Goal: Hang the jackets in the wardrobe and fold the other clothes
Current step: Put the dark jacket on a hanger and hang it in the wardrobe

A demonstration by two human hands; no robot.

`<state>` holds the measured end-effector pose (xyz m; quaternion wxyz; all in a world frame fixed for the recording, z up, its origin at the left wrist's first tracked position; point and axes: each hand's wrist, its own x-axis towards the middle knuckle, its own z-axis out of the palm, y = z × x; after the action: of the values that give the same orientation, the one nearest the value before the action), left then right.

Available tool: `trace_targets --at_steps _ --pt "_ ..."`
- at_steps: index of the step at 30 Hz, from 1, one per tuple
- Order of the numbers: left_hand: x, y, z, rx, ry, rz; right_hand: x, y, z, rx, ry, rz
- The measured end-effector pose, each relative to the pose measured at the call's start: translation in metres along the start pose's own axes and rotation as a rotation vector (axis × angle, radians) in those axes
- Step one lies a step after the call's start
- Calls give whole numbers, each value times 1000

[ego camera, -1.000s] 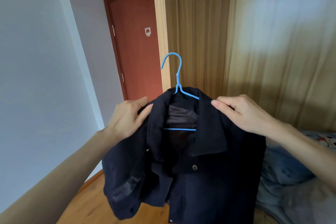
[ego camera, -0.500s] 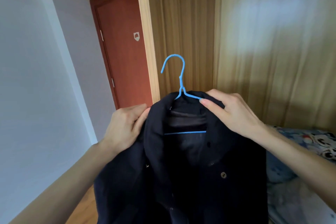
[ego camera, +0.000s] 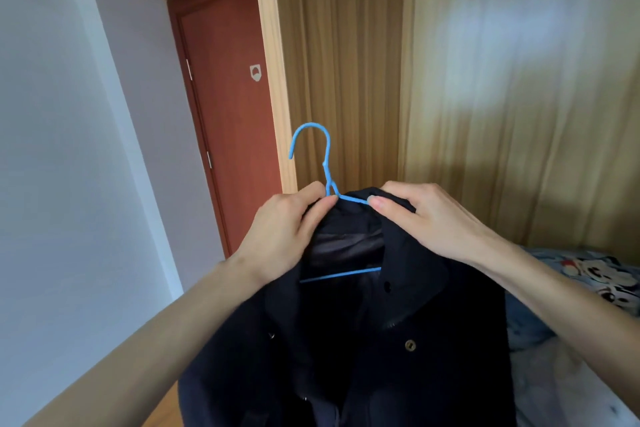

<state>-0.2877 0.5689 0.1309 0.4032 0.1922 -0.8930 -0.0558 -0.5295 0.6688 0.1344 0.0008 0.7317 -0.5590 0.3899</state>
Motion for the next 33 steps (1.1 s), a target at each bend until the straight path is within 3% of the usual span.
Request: trace_targets --at_steps 2,6,8,11,14,20,26,33 --pt "2 4 5 -6 40 -1 0 5 -9 10 -100 29" --pt "11 20 17 108 100 40 8 20 -33 70 -286 274" --pt "18 24 22 130 118 22 9 24 -41 -19 -222 272" --pt "28 26 23 127 191 2 -8 24 -39 -237 23 16" --pt "40 30 22 95 280 -18 -25 30 -38 -520 75 -114" --pt "69 50 38 -259 315 -161 -29 41 -68 -547 115 -91" --pt "109 73 44 -266 331 -45 -25 39 -115 -501 198 -14" --pt "165 103 40 -219 361 32 -4 19 -190 -782 167 -105"
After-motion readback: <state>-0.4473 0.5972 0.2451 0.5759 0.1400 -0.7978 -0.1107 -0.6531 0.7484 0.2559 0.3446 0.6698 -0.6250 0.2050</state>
